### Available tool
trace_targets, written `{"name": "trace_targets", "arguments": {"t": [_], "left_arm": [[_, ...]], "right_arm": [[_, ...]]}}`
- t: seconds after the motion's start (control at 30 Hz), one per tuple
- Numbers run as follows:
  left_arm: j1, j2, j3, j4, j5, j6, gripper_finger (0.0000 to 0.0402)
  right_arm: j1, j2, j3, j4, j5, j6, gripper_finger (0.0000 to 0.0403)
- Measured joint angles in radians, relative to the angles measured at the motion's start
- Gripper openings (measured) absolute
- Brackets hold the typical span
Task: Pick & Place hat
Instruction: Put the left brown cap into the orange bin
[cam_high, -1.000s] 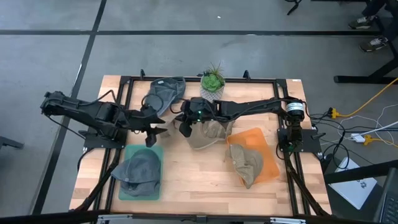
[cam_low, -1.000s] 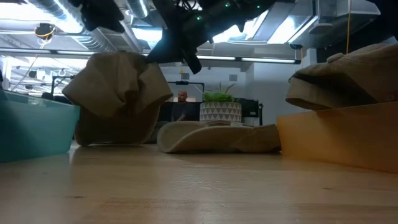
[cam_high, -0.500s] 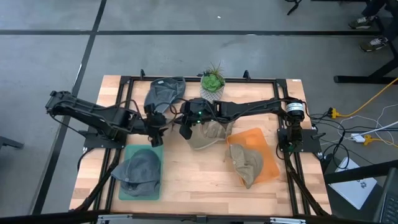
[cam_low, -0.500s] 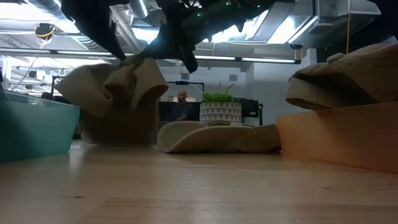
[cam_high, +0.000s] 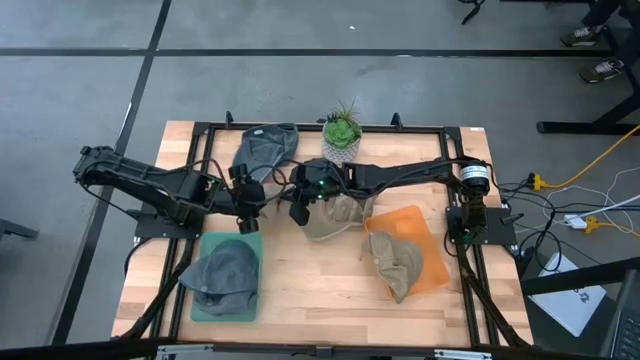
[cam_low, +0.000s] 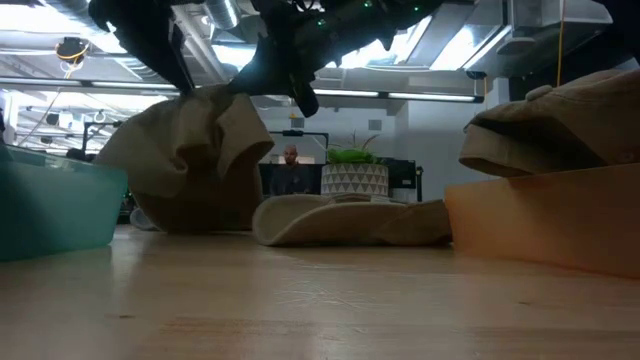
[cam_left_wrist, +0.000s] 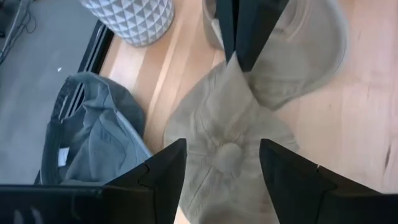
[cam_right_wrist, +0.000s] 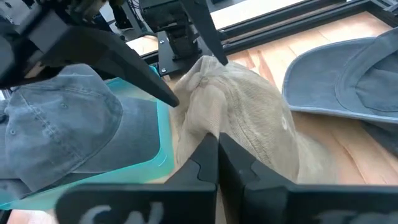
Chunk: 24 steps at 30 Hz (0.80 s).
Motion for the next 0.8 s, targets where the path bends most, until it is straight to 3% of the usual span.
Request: {"name": "trace_targets", "arguments": {"t": [0.53,0.67,0.8], "left_arm": [[0.0,0.005,0.001,0.001,0.036,-0.017,0.0196],[0.0,0.011,0.001,-0.001,0.028,-0.028,0.0154],[0.0,0.01,0.001,-0.007,0.0,-0.036,0.0068]], "right_arm": [[0.014,0.0,0.0,0.061,-0.019,0.0,0.0002],[0.016,0.0,0.0,0.061,-0.019,0.011,0.0003],[0.02,0.0,0.0,0.061,-0.024,0.031,0.0004]]}}
